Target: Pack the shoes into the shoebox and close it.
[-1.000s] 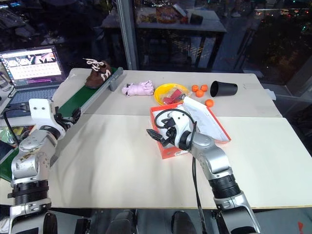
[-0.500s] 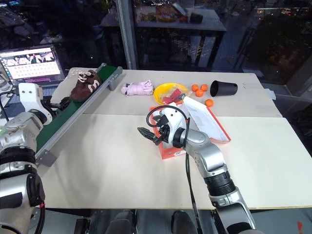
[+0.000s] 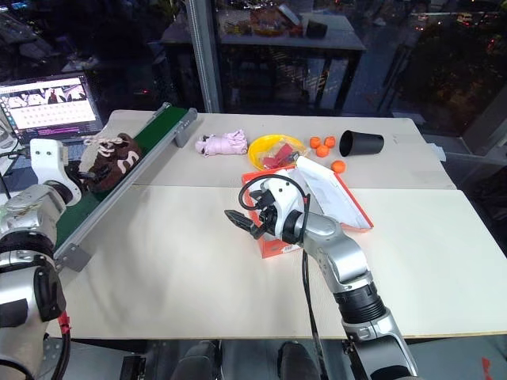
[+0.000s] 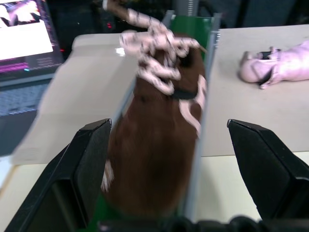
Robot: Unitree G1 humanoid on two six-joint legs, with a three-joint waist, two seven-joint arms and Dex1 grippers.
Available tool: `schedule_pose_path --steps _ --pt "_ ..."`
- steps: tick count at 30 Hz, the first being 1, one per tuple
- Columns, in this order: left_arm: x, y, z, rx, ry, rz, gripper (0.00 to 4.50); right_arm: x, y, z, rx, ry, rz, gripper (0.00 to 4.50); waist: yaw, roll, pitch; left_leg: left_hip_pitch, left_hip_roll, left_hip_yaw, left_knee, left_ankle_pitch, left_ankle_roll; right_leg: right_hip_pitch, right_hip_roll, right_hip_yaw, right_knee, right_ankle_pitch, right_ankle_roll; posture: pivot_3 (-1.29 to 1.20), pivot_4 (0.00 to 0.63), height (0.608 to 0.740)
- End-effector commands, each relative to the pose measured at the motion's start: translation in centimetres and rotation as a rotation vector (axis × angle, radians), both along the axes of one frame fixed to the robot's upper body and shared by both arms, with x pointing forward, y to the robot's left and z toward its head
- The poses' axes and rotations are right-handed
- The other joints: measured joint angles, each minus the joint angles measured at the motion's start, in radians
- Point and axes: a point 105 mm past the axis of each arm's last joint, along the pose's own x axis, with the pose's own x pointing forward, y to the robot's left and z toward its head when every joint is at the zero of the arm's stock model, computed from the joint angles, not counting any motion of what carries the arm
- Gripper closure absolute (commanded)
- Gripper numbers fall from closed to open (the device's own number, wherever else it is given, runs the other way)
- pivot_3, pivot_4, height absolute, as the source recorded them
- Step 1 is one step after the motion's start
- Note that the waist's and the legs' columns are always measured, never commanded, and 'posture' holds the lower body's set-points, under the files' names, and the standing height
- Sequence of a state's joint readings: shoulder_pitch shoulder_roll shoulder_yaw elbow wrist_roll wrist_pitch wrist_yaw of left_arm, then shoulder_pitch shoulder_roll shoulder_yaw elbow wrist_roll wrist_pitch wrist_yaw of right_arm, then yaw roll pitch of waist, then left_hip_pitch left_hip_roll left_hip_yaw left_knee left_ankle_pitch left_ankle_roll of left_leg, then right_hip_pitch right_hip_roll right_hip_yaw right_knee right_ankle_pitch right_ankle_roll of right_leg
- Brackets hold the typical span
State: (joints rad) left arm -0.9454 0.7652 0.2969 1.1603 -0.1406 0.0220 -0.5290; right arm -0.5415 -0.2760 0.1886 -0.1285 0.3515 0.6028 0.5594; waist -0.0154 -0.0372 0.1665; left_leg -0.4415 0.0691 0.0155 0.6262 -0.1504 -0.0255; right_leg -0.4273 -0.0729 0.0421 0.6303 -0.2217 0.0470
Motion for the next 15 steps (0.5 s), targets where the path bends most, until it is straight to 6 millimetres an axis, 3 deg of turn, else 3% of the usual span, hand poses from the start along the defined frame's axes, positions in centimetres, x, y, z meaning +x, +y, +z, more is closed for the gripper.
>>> schedule_pose_path --steps 1,8,11,15 --pt "-0.2 0.9 1.8 0.01 -0.039 0.022 0.37 -0.2 -0.1 1.5 0.01 -0.056 -0.001 0.07 0.001 0.0 0.0 0.0 0.0 0.0 0.0 0.0 0.0 0.0 0.0 0.0 0.0 0.0 0.0 0.0 0.15 0.74" --pt "-0.9 0.7 -3.0 -0.09 0.156 0.006 0.37 -0.2 -0.3 1.5 -0.014 -0.068 -0.005 0.07 0.002 0.0 0.0 0.0 0.0 0.0 0.0 0.0 0.0 0.0 0.0 0.0 0.0 0.0 0.0 0.0 0.15 0.74" --pt "-1.1 1.0 -3.4 -0.109 0.166 0.039 0.99 -0.1 -0.4 1.6 -0.019 -0.072 -0.009 0.0 0.006 0.0 0.0 0.001 0.0 0.0 0.0 0.0 0.0 0.0 0.0 0.0 0.002 0.0 0.0 0.0 0.15 0.74" --pt "-1.0 1.1 -2.9 -0.13 0.132 0.04 2.44 -0.1 -0.6 1.5 -0.021 -0.07 -0.018 0.0 0.011 0.0 0.0 0.001 0.0 0.0 0.001 0.001 -0.001 0.001 -0.001 -0.001 0.003 -0.001 0.001 0.0 0.15 0.74"
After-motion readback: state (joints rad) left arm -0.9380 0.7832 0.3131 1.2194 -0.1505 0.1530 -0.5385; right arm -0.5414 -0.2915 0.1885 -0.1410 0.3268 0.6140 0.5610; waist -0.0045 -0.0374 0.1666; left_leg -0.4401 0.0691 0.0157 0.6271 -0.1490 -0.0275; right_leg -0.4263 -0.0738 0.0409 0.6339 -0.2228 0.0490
